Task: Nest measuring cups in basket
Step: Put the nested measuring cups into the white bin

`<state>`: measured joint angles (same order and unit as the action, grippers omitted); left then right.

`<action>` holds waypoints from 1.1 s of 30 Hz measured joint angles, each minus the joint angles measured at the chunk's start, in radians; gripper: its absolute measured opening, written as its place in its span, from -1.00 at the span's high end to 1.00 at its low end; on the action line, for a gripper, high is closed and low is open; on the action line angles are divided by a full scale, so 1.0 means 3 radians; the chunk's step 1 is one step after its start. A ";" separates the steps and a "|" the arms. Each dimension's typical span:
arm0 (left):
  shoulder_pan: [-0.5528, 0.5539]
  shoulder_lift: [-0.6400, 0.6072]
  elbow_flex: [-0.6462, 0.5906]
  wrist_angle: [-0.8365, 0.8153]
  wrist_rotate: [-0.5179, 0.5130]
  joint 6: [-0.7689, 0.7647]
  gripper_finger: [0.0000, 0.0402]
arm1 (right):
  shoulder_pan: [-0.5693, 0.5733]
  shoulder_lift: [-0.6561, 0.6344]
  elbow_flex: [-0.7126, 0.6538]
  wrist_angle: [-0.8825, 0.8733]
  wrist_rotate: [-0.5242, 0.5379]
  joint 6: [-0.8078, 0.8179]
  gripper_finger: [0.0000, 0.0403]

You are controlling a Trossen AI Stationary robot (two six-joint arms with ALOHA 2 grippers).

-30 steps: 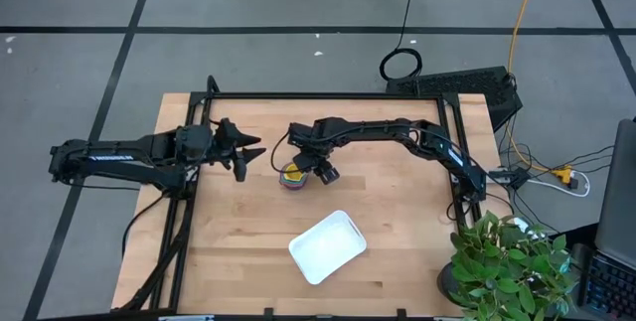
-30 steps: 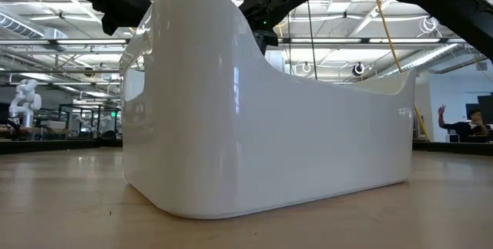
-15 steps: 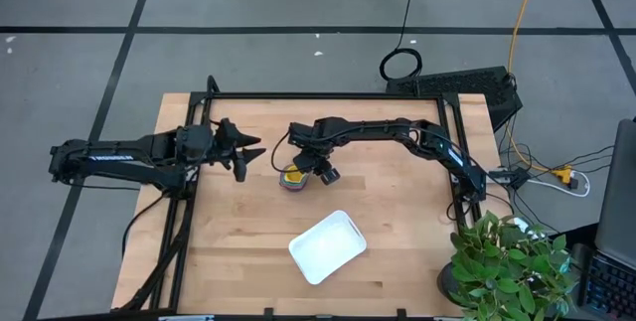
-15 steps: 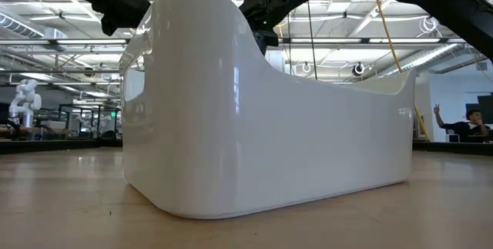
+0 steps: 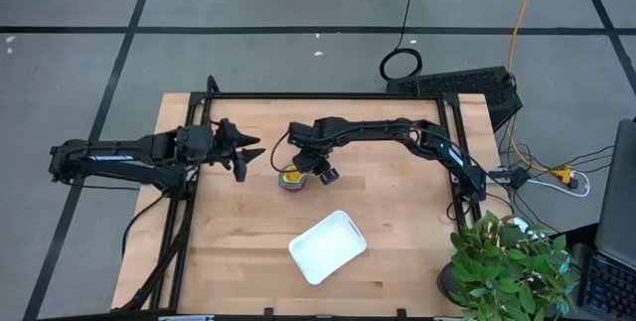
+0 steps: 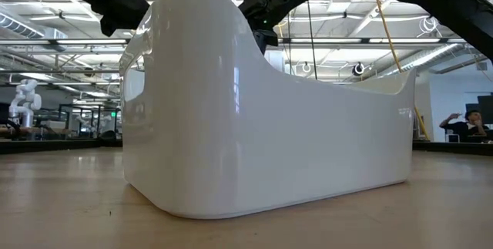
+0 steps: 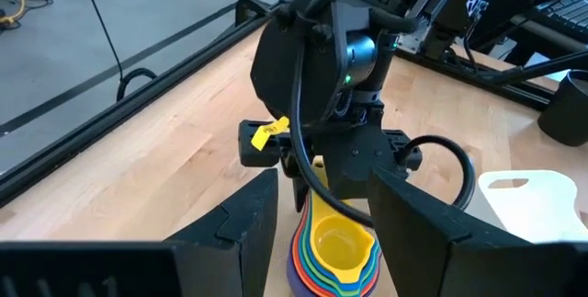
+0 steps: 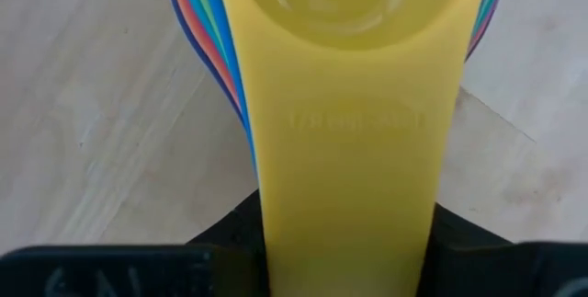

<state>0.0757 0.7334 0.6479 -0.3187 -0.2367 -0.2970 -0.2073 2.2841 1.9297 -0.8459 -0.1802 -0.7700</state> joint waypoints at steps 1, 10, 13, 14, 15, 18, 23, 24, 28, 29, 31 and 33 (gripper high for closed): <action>0.0000 0.0000 0.0000 0.0000 -0.0001 0.0009 0.15 | 0.0000 -0.0003 0.0000 0.0003 0.0002 0.0002 0.39; 0.0001 -0.0001 0.0000 0.0000 -0.0031 0.0025 0.15 | -0.0004 -0.0117 -0.0003 -0.0012 0.0000 0.0009 0.39; 0.0001 -0.0001 0.0000 -0.0001 -0.0032 0.0025 0.15 | -0.0004 -0.0125 -0.0003 -0.0008 -0.0007 0.0009 0.39; 0.0001 -0.0001 0.0000 -0.0001 -0.0032 0.0026 0.15 | -0.0006 -0.0125 -0.0003 -0.0016 -0.0008 0.0010 0.39; 0.0001 -0.0001 0.0000 -0.0001 -0.0032 0.0025 0.15 | -0.0008 -0.0125 -0.0003 -0.0032 -0.0008 0.0018 0.39; 0.0001 -0.0001 0.0000 -0.0001 -0.0033 0.0028 0.15 | -0.0010 -0.0131 -0.0003 -0.0055 -0.0030 0.0029 0.39; 0.0001 -0.0001 0.0000 -0.0027 -0.0033 0.0030 0.15 | -0.0018 -0.0135 -0.0003 -0.0100 -0.0190 0.0085 0.40; 0.0001 -0.0001 0.0000 -0.0027 -0.0033 0.0030 0.15 | -0.0018 -0.0135 -0.0003 -0.0116 -0.0186 0.0085 0.40; 0.0001 -0.0001 0.0000 -0.0027 -0.0033 0.0030 0.15 | -0.0025 -0.0139 -0.0051 -0.0112 -0.0191 0.0064 0.38; 0.0001 -0.0001 0.0000 -0.0027 -0.0033 0.0031 0.15 | -0.0024 -0.0139 -0.0064 -0.0125 -0.0192 0.0057 0.35; 0.0001 -0.0001 0.0000 -0.0028 -0.0033 0.0039 0.15 | -0.0025 -0.0139 -0.0079 -0.0144 -0.0191 0.0060 0.24; 0.0001 -0.0001 0.0000 -0.0027 -0.0033 0.0046 0.15 | -0.0025 -0.0139 -0.0091 -0.0140 -0.0192 0.0060 0.11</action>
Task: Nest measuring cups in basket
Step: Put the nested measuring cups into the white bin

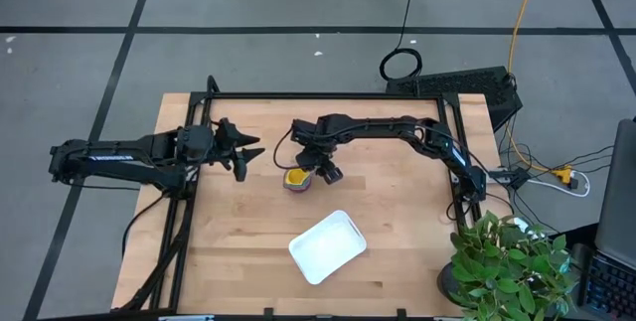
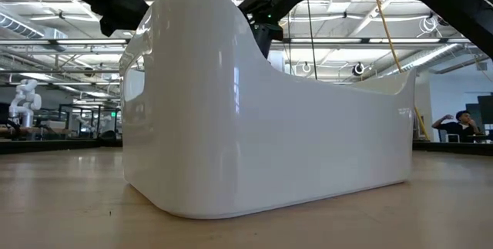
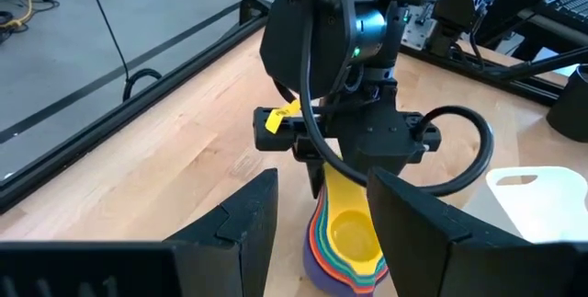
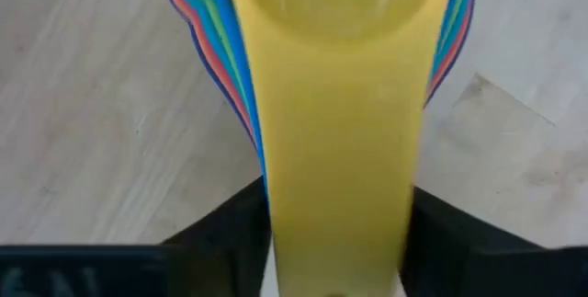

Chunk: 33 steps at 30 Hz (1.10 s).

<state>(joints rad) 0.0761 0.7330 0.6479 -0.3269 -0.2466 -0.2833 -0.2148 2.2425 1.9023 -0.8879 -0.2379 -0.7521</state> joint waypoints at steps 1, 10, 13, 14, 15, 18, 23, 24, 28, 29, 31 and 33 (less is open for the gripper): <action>0.0000 0.0000 0.0000 -0.0001 -0.0001 -0.0001 0.15 | 0.0001 0.0000 -0.0007 0.0002 0.0001 0.0000 0.05; 0.0000 0.0000 0.0000 0.0001 0.0000 -0.0025 0.15 | 0.0065 0.0000 -0.0014 0.0005 0.0092 0.0007 -0.15; 0.0000 0.0000 0.0000 0.0001 0.0000 -0.0025 0.15 | 0.0089 0.0000 -0.0014 0.0018 0.0190 -0.0003 -0.12; 0.0000 0.0000 0.0000 0.0001 0.0000 -0.0025 0.15 | 0.0090 0.0000 -0.0014 0.0018 0.0189 -0.0003 -0.11; 0.0000 0.0000 0.0000 0.0001 0.0000 -0.0025 0.15 | 0.0094 0.0000 -0.0014 0.0016 0.0192 0.0004 -0.10; 0.0000 0.0000 0.0000 0.0001 0.0000 -0.0027 0.15 | 0.0102 0.0000 -0.0014 0.0001 0.0281 0.0035 -0.06; 0.0000 0.0000 0.0000 0.0001 0.0000 -0.0028 0.15 | 0.0119 0.0000 -0.0014 -0.0031 0.0374 0.0049 -0.04; 0.0000 0.0000 0.0000 0.0001 0.0000 -0.0028 0.15 | 0.0123 0.0000 -0.0014 -0.0031 0.0376 0.0060 -0.04; 0.0000 0.0000 0.0000 0.0001 0.0000 -0.0028 0.15 | 0.0135 0.0000 -0.0014 -0.0039 0.0376 0.0085 -0.04; 0.0000 0.0000 0.0000 0.0001 0.0000 -0.0029 0.15 | 0.0137 0.0000 -0.0014 -0.0039 0.0376 0.0086 -0.04; 0.0000 0.0000 0.0000 0.0001 0.0000 -0.0029 0.15 | 0.0135 0.0000 -0.0014 -0.0038 0.0376 0.0086 -0.04; 0.0000 0.0000 0.0000 0.0001 0.0000 -0.0030 0.15 | 0.0134 0.0000 0.0006 -0.0058 0.0376 0.0102 -0.04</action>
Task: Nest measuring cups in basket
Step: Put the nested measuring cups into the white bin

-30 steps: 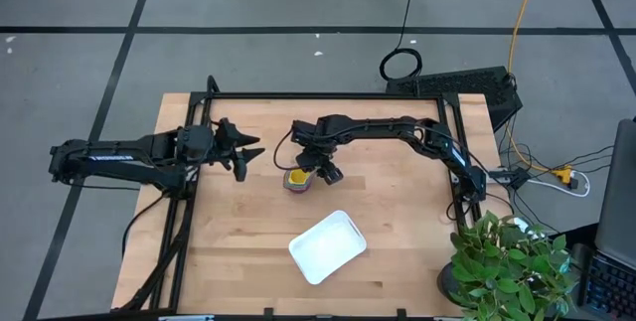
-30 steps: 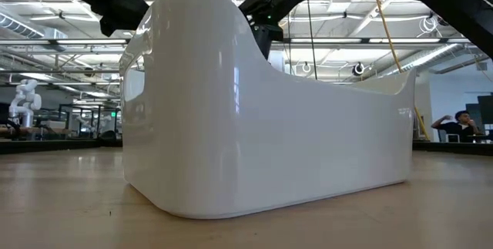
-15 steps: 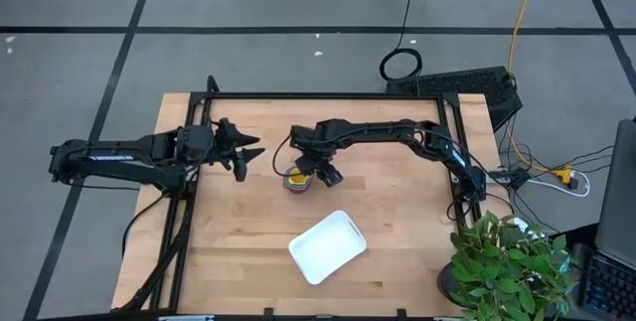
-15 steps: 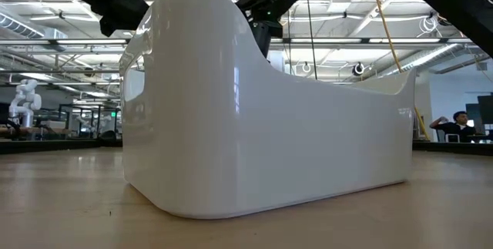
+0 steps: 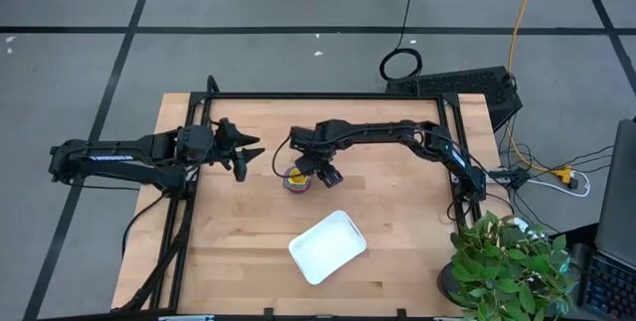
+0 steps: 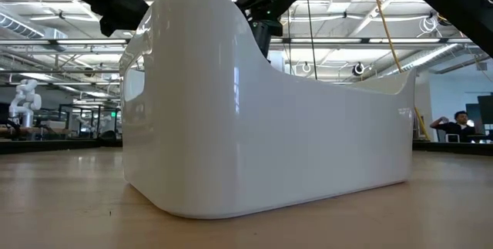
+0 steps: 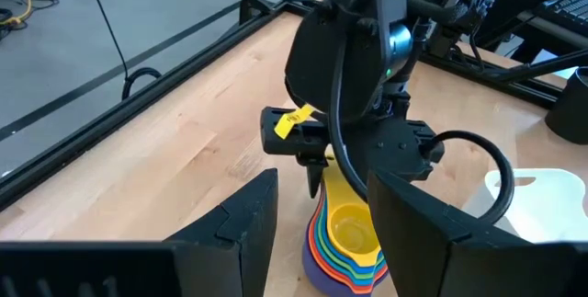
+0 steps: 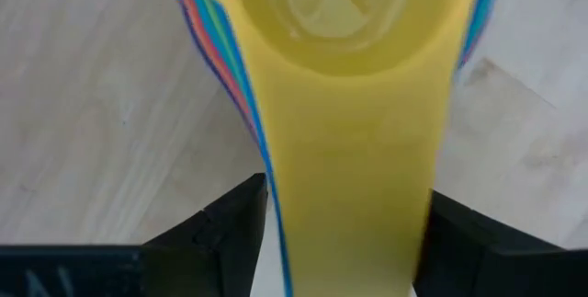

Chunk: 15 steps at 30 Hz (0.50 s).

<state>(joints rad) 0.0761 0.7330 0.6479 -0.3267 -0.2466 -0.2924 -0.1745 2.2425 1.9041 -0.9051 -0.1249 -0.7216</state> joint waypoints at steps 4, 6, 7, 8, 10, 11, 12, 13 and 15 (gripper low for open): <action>0.0000 0.0000 0.0000 0.0000 0.0000 0.0000 0.15 | -0.0001 0.0000 0.0032 0.0027 -0.0005 0.0005 -0.04; 0.0000 0.0000 0.0000 0.0000 0.0000 0.0000 0.15 | 0.0000 0.0000 0.0032 0.0044 -0.0005 0.0006 -0.04; 0.0000 0.0000 0.0000 0.0000 0.0000 0.0000 0.15 | 0.0000 0.0000 0.0032 0.0055 -0.0005 0.0004 -0.03; 0.0000 0.0000 0.0000 0.0000 0.0000 0.0000 0.15 | 0.0000 0.0000 0.0032 0.0071 -0.0005 -0.0001 -0.01; 0.0000 0.0000 0.0000 0.0000 0.0001 0.0000 0.15 | 0.0000 0.0000 0.0032 0.0088 -0.0005 -0.0023 0.05; 0.0000 0.0000 0.0000 0.0000 0.0001 0.0000 0.15 | 0.0000 0.0000 0.0032 0.0086 -0.0004 -0.0038 0.11; 0.0000 0.0000 0.0000 0.0000 0.0001 0.0000 0.15 | 0.0000 0.0000 0.0032 0.0085 -0.0004 -0.0048 0.17; 0.0000 0.0000 0.0000 0.0000 0.0001 0.0000 0.15 | 0.0000 0.0000 0.0032 0.0087 -0.0006 -0.0062 0.23; 0.0000 0.0000 0.0000 0.0000 0.0001 0.0000 0.15 | -0.0001 0.0000 0.0032 0.0085 -0.0005 -0.0082 0.29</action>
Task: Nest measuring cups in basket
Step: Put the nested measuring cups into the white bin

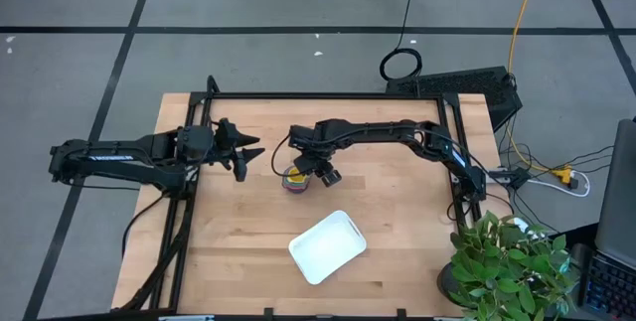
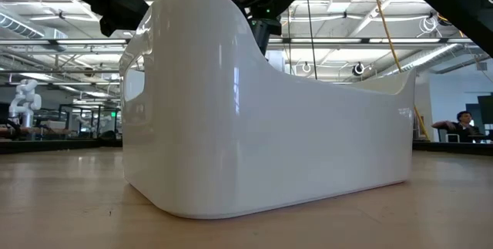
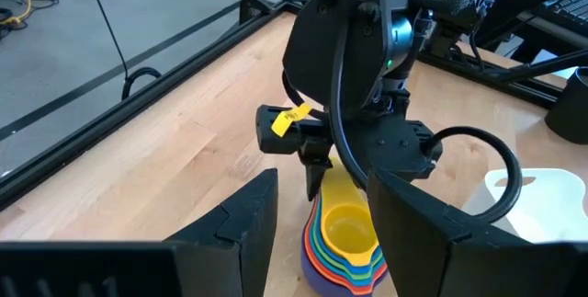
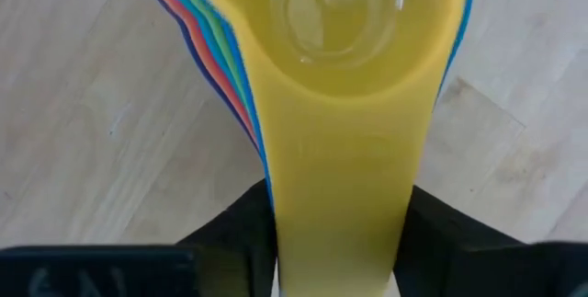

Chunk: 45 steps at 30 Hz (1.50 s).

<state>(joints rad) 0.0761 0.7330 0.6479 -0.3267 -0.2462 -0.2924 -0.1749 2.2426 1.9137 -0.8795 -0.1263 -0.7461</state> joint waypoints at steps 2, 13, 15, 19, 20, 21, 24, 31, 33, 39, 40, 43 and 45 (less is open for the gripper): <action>0.0000 0.0000 0.0000 -0.0004 0.0000 0.0000 0.15 | 0.0000 0.0000 0.0000 0.0000 0.0001 -0.0019 0.31; 0.0000 0.0000 0.0000 -0.0019 0.0000 -0.0018 0.15 | 0.0000 0.0001 0.0000 0.0003 -0.0023 -0.0061 0.32; 0.0000 0.0000 0.0000 -0.0020 0.0000 -0.0017 0.15 | 0.0000 0.0001 0.0000 0.0006 -0.0065 -0.0060 0.23; 0.0000 0.0000 0.0000 -0.0021 0.0000 -0.0016 0.15 | -0.0001 0.0001 0.0000 -0.0001 -0.0121 -0.0059 0.06; 0.0000 0.0000 0.0000 -0.0022 0.0000 -0.0016 0.15 | 0.0000 0.0001 0.0000 -0.0004 -0.0144 -0.0062 0.03; 0.0000 0.0000 0.0000 -0.0022 0.0000 -0.0016 0.15 | -0.0001 0.0001 0.0000 -0.0021 -0.0207 -0.0074 0.02; 0.0000 0.0000 0.0000 -0.0022 0.0000 -0.0015 0.15 | -0.0013 0.0001 0.0000 -0.0079 -0.0379 -0.0084 0.01; 0.0000 0.0000 0.0000 -0.0022 0.0000 -0.0014 0.15 | -0.0022 0.0002 0.0000 -0.0097 -0.0379 -0.0082 0.09; 0.0000 0.0000 0.0000 -0.0022 0.0000 -0.0018 0.15 | -0.0023 0.0002 0.0000 -0.0098 -0.0378 -0.0068 0.11; 0.0000 0.0000 0.0000 -0.0022 0.0000 -0.0020 0.15 | -0.0002 0.0005 0.0000 -0.0188 -0.0374 0.0004 0.10; 0.0000 0.0000 0.0000 -0.0022 0.0000 -0.0020 0.15 | 0.0006 0.0005 0.0000 -0.0210 -0.0374 0.0007 0.09; 0.0000 0.0000 0.0000 -0.0022 0.0000 -0.0020 0.15 | 0.0032 0.0006 -0.0001 -0.0228 -0.0365 0.0077 0.05; 0.0000 0.0000 0.0000 -0.0022 0.0000 -0.0020 0.15 | 0.0045 0.0006 -0.0001 -0.0225 -0.0364 0.0097 0.02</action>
<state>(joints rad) 0.0761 0.7330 0.6479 -0.3332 -0.2461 -0.2985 -0.1615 2.2444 1.9133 -0.9471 -0.2355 -0.7169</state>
